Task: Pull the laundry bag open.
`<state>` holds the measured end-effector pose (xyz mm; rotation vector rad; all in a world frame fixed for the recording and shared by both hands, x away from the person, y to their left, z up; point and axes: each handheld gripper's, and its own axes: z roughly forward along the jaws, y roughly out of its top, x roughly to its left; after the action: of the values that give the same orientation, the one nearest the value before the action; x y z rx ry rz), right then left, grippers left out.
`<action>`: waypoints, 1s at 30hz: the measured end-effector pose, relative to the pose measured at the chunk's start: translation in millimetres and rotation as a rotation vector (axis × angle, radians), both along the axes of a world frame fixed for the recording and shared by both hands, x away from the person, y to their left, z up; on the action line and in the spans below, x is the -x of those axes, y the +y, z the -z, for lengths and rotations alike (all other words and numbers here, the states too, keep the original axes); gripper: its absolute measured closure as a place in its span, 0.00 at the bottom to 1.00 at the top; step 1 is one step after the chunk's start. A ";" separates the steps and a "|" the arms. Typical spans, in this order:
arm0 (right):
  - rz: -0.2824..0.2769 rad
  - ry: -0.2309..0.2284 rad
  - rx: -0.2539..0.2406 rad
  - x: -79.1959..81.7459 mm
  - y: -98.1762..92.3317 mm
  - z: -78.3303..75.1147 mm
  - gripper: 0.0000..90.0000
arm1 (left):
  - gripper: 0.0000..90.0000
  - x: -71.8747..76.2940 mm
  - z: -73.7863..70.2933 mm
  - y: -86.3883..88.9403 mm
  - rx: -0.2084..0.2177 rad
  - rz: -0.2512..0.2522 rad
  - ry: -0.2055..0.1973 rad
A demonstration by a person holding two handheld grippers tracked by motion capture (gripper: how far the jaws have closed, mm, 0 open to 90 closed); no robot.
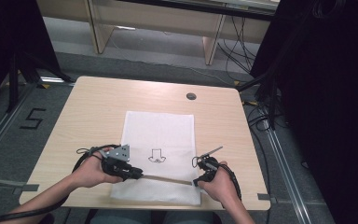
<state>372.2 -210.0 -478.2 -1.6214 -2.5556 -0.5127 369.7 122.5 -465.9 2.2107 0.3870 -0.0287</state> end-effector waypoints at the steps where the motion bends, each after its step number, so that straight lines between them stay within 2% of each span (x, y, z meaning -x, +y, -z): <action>1: 0.000 0.000 0.001 -0.1 0.0 0.0 1.00 | 0.91 0.0 -0.1 0.2 -0.004 0.000 -0.001; 3: 0.007 -0.010 -0.003 0.4 0.4 0.9 1.00 | 0.91 -0.7 0.4 0.3 -0.004 0.003 -0.001; 4: 0.023 0.029 0.003 1.1 1.7 -1.7 1.00 | 0.91 -1.4 0.1 1.7 -0.016 0.010 -0.011; 9: 0.022 0.027 0.000 1.0 1.5 -1.5 1.00 | 0.91 -0.9 0.4 6.6 -0.003 -0.012 0.000; 10: 0.023 0.012 -0.007 1.1 1.3 0.1 1.00 | 0.91 -1.9 0.5 6.8 -0.015 0.008 -0.017; 11: 0.023 0.012 -0.007 1.1 1.3 0.1 1.00 | 0.91 0.2 1.0 5.9 -0.010 -0.011 -0.003; 12: 0.003 -0.017 -0.004 0.2 0.1 1.4 1.00 | 0.91 0.1 1.3 6.1 -0.009 -0.010 -0.003; 13: 0.026 0.015 -0.004 1.5 2.0 -0.5 1.00 | 0.91 -1.0 1.6 6.6 -0.003 -0.003 -0.003; 14: 0.026 0.015 -0.004 1.5 2.0 -0.5 1.00 | 0.91 -1.7 1.4 7.0 -0.010 0.007 -0.013; 15: 0.027 0.016 -0.005 1.6 2.0 -0.5 1.00 | 0.91 -0.4 1.6 7.6 0.005 -0.015 0.003; 18: 0.022 0.028 0.002 1.1 1.7 -1.7 1.00 | 0.91 -0.9 0.5 11.0 -0.004 -0.018 -0.007; 19: 0.000 -0.019 -0.004 0.1 0.0 1.6 1.00 | 0.91 -0.7 0.9 11.6 0.009 -0.022 0.007; 20: 0.023 0.012 -0.006 1.2 1.5 -0.1 1.00 | 0.91 -1.7 0.5 13.7 -0.013 -0.013 -0.013; 21: 0.018 0.006 -0.006 0.9 1.1 0.3 1.00 | 0.91 -0.3 0.9 13.9 -0.004 -0.026 -0.003; 22: -0.002 -0.020 -0.004 0.0 -0.2 1.7 1.00 | 0.91 -0.5 1.1 14.4 -0.001 -0.026 0.001; 23: 0.020 0.010 -0.007 1.0 1.2 0.2 1.00 | 0.91 -0.6 1.5 14.9 -0.010 -0.023 -0.005; 24: 0.007 -0.011 -0.004 0.5 0.5 1.1 1.00 | 0.91 -0.5 1.5 15.3 -0.013 -0.022 -0.005; 25: 0.019 0.007 -0.005 1.0 1.2 0.2 1.00 | 0.91 0.1 2.0 15.0 -0.002 -0.024 -0.001; 26: -0.002 -0.022 -0.004 0.1 -0.1 1.8 1.00 | 0.91 -0.6 1.4 15.5 -0.004 -0.012 -0.011; 27: 0.021 0.005 -0.005 1.3 1.6 0.0 1.00 | 0.91 -0.6 1.4 15.5 -0.004 -0.012 -0.011; 30: 0.023 0.013 -0.006 1.2 1.5 -0.1 1.00 | 0.91 -0.5 1.7 17.2 -0.014 -0.021 -0.011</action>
<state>371.0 -208.5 -478.2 -1.6490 -2.5270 -0.5092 370.1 139.7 -467.7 2.2193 0.4052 -0.0030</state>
